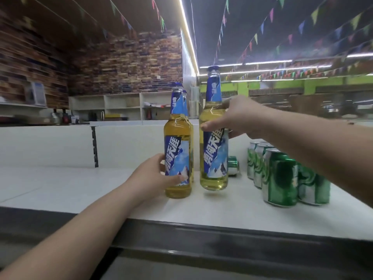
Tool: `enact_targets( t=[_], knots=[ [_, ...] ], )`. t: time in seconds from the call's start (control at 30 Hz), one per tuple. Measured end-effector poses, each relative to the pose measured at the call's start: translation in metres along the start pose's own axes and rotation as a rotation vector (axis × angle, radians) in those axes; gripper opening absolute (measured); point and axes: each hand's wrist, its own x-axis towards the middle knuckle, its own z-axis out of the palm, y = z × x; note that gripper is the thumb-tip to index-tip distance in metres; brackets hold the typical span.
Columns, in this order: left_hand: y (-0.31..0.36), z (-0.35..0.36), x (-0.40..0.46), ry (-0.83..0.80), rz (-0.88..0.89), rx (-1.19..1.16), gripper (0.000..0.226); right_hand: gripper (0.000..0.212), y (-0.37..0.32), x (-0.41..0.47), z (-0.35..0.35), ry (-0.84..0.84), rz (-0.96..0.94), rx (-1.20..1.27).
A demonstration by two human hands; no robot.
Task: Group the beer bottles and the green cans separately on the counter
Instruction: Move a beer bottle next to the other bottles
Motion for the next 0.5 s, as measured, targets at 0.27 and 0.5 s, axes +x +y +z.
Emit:
enact_targets(
  t=[0.27, 0.5],
  knots=[
    [0.002, 0.0, -0.002, -0.003, -0.001, 0.003, 0.073, 0.055, 0.007, 0.008, 0.02, -0.099, 0.014, 0.02],
    [0.001, 0.001, 0.0, 0.001, 0.009, 0.011, 0.075, 0.052, 0.011, 0.014, 0.023, -0.111, 0.038, 0.058]
  ],
)
